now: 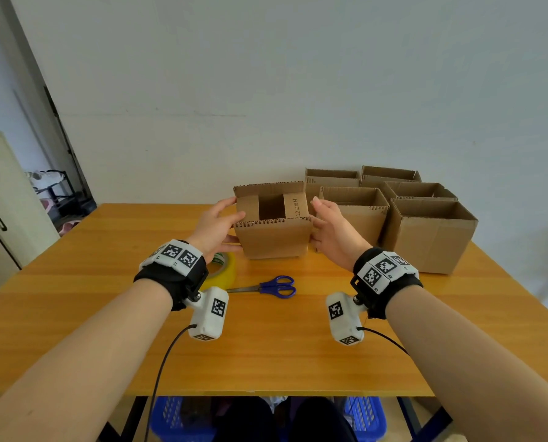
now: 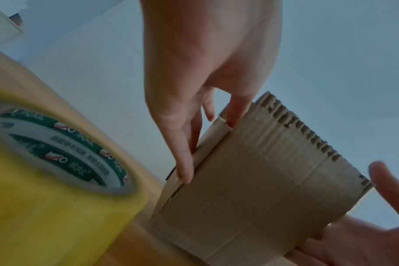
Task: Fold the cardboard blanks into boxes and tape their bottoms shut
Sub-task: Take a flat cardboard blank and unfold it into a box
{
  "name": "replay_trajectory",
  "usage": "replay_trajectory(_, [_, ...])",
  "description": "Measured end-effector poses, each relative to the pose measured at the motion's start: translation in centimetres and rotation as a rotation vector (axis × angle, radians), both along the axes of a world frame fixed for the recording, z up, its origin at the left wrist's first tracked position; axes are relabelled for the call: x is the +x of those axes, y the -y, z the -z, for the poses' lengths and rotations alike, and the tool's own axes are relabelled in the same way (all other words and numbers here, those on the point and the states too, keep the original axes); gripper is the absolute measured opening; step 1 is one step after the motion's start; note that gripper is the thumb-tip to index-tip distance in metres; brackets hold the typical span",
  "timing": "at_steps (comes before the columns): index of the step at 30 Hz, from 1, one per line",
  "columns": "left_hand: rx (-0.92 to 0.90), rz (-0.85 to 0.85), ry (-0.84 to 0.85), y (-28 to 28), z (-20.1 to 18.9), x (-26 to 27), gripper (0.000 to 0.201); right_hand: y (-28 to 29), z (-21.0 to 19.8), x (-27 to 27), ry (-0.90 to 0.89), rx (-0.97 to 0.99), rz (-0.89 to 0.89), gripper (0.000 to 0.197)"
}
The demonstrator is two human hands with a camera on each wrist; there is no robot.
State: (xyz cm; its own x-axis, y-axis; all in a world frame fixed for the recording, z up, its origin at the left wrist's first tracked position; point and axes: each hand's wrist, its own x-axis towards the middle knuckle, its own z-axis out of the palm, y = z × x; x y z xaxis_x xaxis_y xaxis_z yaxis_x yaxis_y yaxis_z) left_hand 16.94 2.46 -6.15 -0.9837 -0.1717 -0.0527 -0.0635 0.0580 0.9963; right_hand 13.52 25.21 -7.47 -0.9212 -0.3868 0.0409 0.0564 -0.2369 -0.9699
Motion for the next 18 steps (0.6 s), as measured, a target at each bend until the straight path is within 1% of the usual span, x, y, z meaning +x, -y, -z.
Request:
replay_trajectory(5, [0.009,-0.023,-0.007,0.03,-0.11,0.07,0.04,-0.57,0.22,-0.19,-0.053,0.033,-0.089,0.077])
replay_trajectory(7, [0.019,-0.018,0.001,0.05,-0.06,0.09,0.039,-0.64,0.32,-0.34,-0.052,0.051,-0.104,0.081])
replay_trajectory(9, [0.028,-0.018,-0.001,0.05,-0.01,0.12,0.041,-0.66,0.45,-0.48,-0.043,0.063,-0.108,0.075])
replay_trajectory(10, [0.023,-0.014,-0.007,0.05,0.0,0.17,0.043,-0.66,0.58,-0.57,-0.043,0.067,-0.104,0.066])
replay_trajectory(12, [0.013,0.01,-0.013,0.13,0.08,0.19,0.047,-0.58,0.7,-0.57,-0.039,0.058,-0.069,0.041])
replay_trajectory(13, [0.005,0.025,-0.015,0.17,0.11,0.24,0.048,-0.5,0.7,-0.52,-0.033,0.05,-0.046,0.033])
replay_trajectory(15, [-0.023,0.057,-0.031,0.23,0.2,0.39,0.051,-0.27,0.74,-0.52,-0.017,0.048,0.006,0.03])
replay_trajectory(18, [-0.033,0.103,-0.059,0.19,0.29,0.5,0.053,0.14,0.84,-0.63,-0.008,0.097,0.078,0.044])
